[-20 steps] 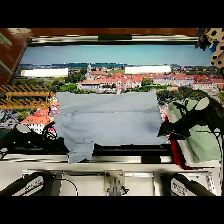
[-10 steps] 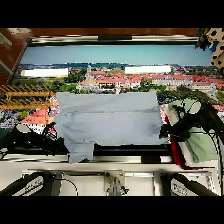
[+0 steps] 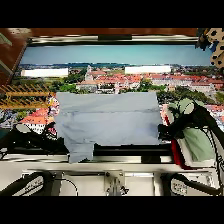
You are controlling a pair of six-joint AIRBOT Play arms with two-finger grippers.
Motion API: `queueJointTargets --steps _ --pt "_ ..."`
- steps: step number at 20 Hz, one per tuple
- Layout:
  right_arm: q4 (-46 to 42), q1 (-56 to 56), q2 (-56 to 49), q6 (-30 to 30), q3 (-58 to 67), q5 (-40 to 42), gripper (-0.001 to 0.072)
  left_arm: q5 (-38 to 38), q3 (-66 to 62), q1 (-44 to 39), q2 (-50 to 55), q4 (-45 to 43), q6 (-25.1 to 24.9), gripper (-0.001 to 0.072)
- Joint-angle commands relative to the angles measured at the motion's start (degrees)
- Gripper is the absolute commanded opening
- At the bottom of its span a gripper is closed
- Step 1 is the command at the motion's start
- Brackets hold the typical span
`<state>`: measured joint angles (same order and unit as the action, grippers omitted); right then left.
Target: Fold the shirts.
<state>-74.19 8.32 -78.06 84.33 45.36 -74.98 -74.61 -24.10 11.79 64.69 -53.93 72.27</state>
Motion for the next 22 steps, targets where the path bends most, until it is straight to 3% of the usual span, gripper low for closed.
queueJointTargets --steps 1,3,7,10,14,18,20,22 --pt "0.3 0.0 -0.5 0.1 0.0 2.1 0.0251 0.1 -0.2 0.0 0.0 0.0 -1.1 0.0029" --pt "0.2 0.0 -0.5 0.1 0.0 1.4 0.0071 0.0 -0.2 0.0 0.0 0.0 -1.1 0.0029" --pt "0.2 0.1 1.7 -5.2 1.1 -3.0 0.0073 -1.4 -5.2 0.0 -0.6 0.1 -2.3 0.0028" --pt "3.6 0.0 7.1 -8.6 5.7 -2.5 0.0072 -5.0 -15.3 0.0 -3.3 4.6 -8.2 0.0028" --pt "2.0 0.0 8.6 -7.7 15.1 -0.9 0.0072 -3.1 -26.9 1.5 -3.3 1.9 -8.1 0.0027" --pt "2.4 0.0 3.1 -4.0 20.5 1.5 0.0072 -2.6 -33.4 5.7 3.9 4.8 -3.0 0.0028" --pt "3.3 -0.8 0.6 -4.0 23.7 3.1 0.0072 -2.4 -36.5 4.7 6.5 10.0 -5.6 0.0027" --pt "1.1 -3.5 -1.9 -3.3 27.3 6.6 0.0072 -0.7 -39.5 2.6 8.9 10.0 -6.7 0.0028"
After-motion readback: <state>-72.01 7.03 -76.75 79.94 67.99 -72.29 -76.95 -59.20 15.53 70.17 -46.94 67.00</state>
